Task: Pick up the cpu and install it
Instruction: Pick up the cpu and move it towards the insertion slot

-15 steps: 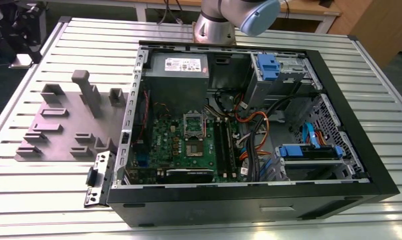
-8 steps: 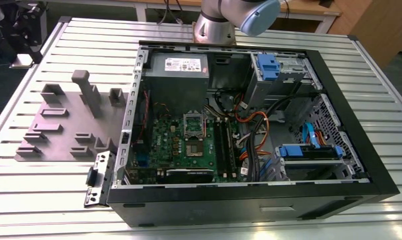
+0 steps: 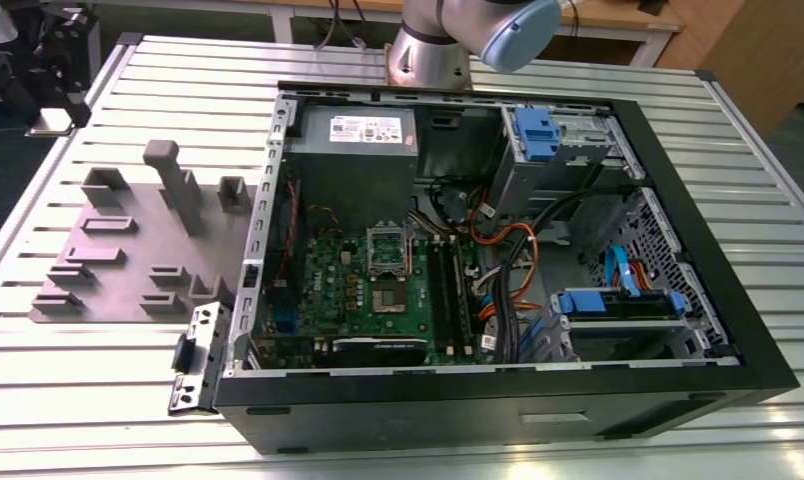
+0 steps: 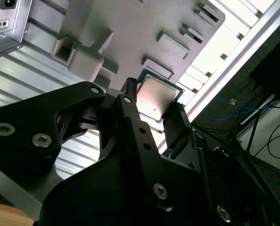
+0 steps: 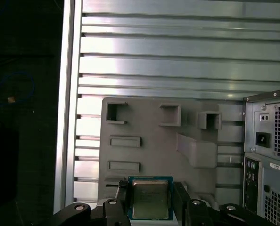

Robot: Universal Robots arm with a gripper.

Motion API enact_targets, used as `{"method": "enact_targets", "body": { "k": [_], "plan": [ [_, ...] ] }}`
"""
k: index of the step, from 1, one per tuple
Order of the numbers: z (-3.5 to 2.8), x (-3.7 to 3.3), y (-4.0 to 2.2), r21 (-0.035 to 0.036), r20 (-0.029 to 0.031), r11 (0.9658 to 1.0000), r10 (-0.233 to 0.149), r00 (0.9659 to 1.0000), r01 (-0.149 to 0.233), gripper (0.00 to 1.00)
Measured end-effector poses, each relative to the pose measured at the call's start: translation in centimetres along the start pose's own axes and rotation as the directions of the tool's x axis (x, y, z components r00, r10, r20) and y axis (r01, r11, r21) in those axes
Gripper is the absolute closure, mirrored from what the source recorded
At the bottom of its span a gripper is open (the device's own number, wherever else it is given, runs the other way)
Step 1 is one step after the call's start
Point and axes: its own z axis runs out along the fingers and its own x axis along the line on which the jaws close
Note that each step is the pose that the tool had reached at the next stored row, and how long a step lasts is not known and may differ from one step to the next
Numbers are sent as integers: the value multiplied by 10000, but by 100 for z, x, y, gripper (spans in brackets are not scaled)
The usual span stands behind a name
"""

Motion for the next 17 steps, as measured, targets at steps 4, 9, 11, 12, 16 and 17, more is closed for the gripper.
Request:
{"method": "enact_targets", "body": {
  "k": [4, 9, 11, 12, 16, 17],
  "plan": [
    [0, -4, -1, 0, 0, 10000, -1, 10000, 1, 53],
    [-3, -4, 0, 0, 0, 10000, 0, 10000, 0, 53],
    [-13, -4, 0, 2, -3, 10000, 0, 10000, 0, 53],
    [-21, -4, 0, 1, -3, 10000, 0, 10000, 0, 53],
    [-61, -3, 1, 1, -2, 10000, 0, 10000, 0, 53],
    [-72, -3, 2, 0, 0, 10000, 0, 10000, 0, 53]
  ]
}}
